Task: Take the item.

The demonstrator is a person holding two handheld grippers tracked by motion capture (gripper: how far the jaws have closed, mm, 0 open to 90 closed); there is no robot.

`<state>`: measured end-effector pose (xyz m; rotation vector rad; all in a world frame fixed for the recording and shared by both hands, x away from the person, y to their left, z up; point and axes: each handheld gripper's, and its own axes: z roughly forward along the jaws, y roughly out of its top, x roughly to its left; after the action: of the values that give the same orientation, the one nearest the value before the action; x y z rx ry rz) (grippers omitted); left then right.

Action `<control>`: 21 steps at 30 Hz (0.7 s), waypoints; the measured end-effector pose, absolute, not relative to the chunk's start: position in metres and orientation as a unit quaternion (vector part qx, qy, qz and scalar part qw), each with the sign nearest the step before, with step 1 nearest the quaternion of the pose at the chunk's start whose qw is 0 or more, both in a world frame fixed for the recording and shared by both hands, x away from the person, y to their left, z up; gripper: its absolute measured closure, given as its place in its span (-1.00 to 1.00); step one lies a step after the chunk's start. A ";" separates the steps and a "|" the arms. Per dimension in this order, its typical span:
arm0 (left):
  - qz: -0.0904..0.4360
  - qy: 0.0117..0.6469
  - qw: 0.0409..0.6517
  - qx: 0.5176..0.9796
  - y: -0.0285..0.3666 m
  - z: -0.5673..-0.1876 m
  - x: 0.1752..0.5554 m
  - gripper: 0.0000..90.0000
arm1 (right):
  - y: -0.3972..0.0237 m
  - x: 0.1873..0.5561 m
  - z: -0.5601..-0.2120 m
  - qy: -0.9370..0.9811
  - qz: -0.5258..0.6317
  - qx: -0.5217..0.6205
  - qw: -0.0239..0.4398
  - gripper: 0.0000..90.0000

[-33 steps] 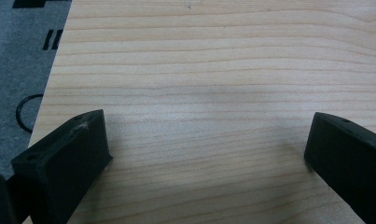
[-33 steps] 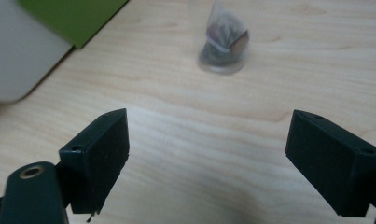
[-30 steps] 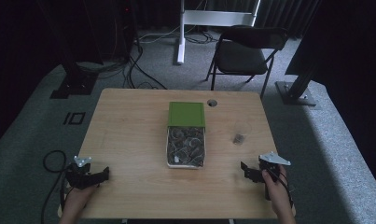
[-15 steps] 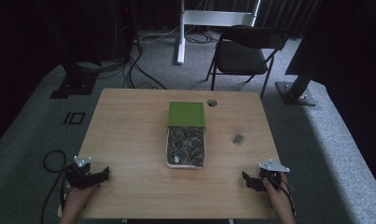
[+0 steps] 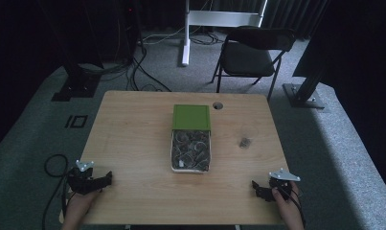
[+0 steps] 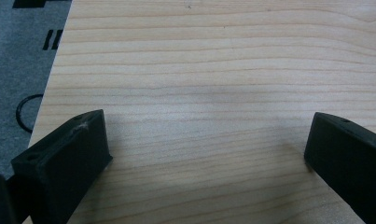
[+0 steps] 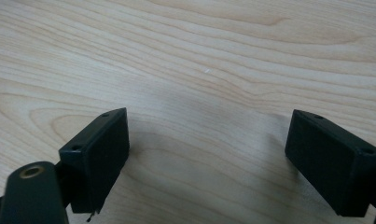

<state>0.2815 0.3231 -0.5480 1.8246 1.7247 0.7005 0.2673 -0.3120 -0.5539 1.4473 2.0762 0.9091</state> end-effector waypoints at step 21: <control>0.272 0.669 0.254 0.643 0.315 -0.548 0.273 -0.99 | -0.311 0.268 -0.554 0.755 0.330 0.522 0.221 -0.73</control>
<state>0.2726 0.3146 -0.5484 1.7474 1.8182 0.7382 0.2684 -0.3110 -0.5541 1.4416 2.0871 0.9107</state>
